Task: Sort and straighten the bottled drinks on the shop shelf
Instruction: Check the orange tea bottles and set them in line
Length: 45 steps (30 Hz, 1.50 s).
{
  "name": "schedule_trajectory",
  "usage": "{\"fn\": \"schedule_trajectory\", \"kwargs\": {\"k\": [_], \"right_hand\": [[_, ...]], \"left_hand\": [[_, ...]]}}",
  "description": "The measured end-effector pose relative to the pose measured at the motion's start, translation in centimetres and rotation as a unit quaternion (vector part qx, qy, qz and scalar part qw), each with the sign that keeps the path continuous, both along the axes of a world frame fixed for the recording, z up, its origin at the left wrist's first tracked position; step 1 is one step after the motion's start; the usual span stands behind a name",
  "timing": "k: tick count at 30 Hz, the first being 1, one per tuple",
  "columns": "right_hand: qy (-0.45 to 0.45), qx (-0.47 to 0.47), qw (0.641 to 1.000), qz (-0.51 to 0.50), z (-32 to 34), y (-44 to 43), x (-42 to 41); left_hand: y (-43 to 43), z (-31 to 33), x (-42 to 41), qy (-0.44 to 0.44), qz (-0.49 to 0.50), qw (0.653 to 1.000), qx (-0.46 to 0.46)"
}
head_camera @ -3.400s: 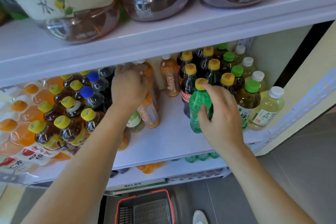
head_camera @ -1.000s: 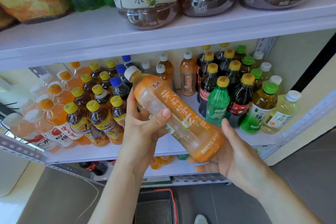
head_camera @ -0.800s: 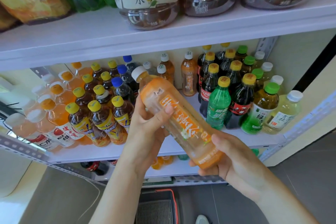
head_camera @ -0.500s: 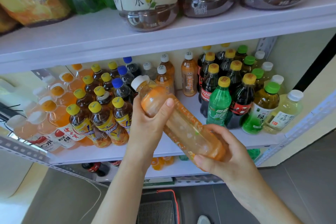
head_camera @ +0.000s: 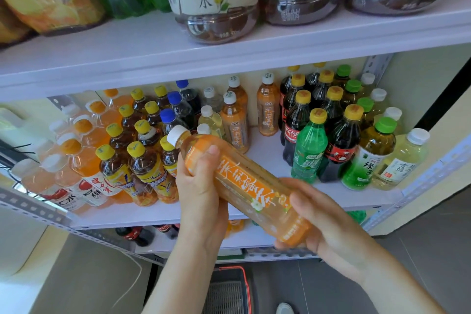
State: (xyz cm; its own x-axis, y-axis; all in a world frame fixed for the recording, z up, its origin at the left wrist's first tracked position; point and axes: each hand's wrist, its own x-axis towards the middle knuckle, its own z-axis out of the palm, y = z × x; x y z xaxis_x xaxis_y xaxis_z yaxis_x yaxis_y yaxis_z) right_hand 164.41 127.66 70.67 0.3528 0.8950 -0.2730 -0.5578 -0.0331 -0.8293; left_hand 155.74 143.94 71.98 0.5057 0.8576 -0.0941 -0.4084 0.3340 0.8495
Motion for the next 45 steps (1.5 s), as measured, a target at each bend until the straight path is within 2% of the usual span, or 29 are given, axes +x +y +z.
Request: {"fn": "schedule_trajectory", "kwargs": {"k": [2, 5, 8, 11, 12, 14, 16, 18, 21, 23, 25, 27, 29, 30, 31, 34, 36, 40, 42, 45], "right_hand": [[0.101, -0.008, 0.992, 0.073, 0.1, 0.2, -0.2], [0.096, 0.003, 0.991, 0.097, -0.1, 0.4, -0.6], [0.004, 0.013, 1.000, 0.022, -0.3, 0.6, -1.5], [-0.151, -0.002, 0.986, -0.073, -0.1, 0.8, -2.1], [-0.197, -0.013, 0.975, -0.100, -0.1, 0.8, -2.1], [-0.320, -0.048, 0.933, -0.156, -0.2, 0.7, -1.9], [-0.478, -0.082, 0.853, -0.194, -0.6, 0.7, -1.6], [-0.565, -0.080, 0.795, -0.208, -1.0, 0.8, -1.6], [-0.599, -0.061, 0.772, -0.203, -1.7, 0.8, -1.5], [-0.595, -0.057, 0.780, -0.184, -1.9, 0.7, -1.3], [-0.548, -0.077, 0.818, -0.156, -1.8, 0.6, -0.6], [-0.419, -0.093, 0.898, -0.097, -1.3, 0.4, 0.4], [-0.215, -0.060, 0.975, 0.005, -0.9, 0.0, 1.3], [-0.133, -0.043, 0.989, 0.040, -1.0, -0.1, 1.7], [-0.096, -0.034, 0.993, 0.054, -1.1, -0.3, 2.0], [-0.118, -0.031, 0.991, 0.063, -1.7, -0.2, 2.4], [-0.147, -0.028, 0.986, 0.074, -2.0, 0.0, 2.2], [-0.222, -0.042, 0.974, 0.034, -1.9, 0.5, 1.4], [-0.262, -0.051, 0.964, -0.007, -2.0, 0.8, 1.3], [-0.321, -0.065, 0.943, -0.060, -2.4, 0.9, 1.6]], "left_hand": [[0.1, 0.1, 0.0, 0.002, -0.028, 1.000, -0.001], [0.2, 0.1, 0.0, -0.011, -0.101, 0.995, -0.012], [1.2, 0.3, -0.1, 0.023, -0.100, 0.995, -0.007], [2.7, 1.0, -0.5, 0.128, -0.079, 0.981, 0.122], [3.0, 1.3, -0.7, 0.149, -0.084, 0.975, 0.140], [3.4, 1.6, -0.9, 0.186, -0.096, 0.969, 0.131], [3.5, 1.6, -1.1, 0.202, -0.121, 0.966, 0.101], [3.2, 1.5, -1.1, 0.199, -0.147, 0.966, 0.082], [2.9, 1.3, -1.0, 0.169, -0.125, 0.975, 0.072], [2.9, 1.2, -1.0, 0.147, -0.108, 0.980, 0.081], [2.8, 1.3, -1.0, 0.128, -0.097, 0.982, 0.098], [2.8, 1.5, -1.1, 0.098, -0.098, 0.984, 0.115], [2.7, 1.7, -1.2, 0.068, -0.116, 0.984, 0.118], [2.7, 1.8, -1.3, 0.054, -0.134, 0.983, 0.113], [2.6, 1.9, -1.3, 0.038, -0.157, 0.981, 0.104], [2.5, 1.9, -1.1, -0.028, -0.229, 0.969, 0.083], [2.4, 2.0, -0.8, -0.038, -0.232, 0.969, 0.079], [2.7, 2.1, -0.3, 0.076, -0.160, 0.978, 0.108], [3.1, 2.1, -0.4, 0.145, -0.138, 0.967, 0.156], [3.5, 2.4, -0.6, 0.194, -0.126, 0.942, 0.245]]}}
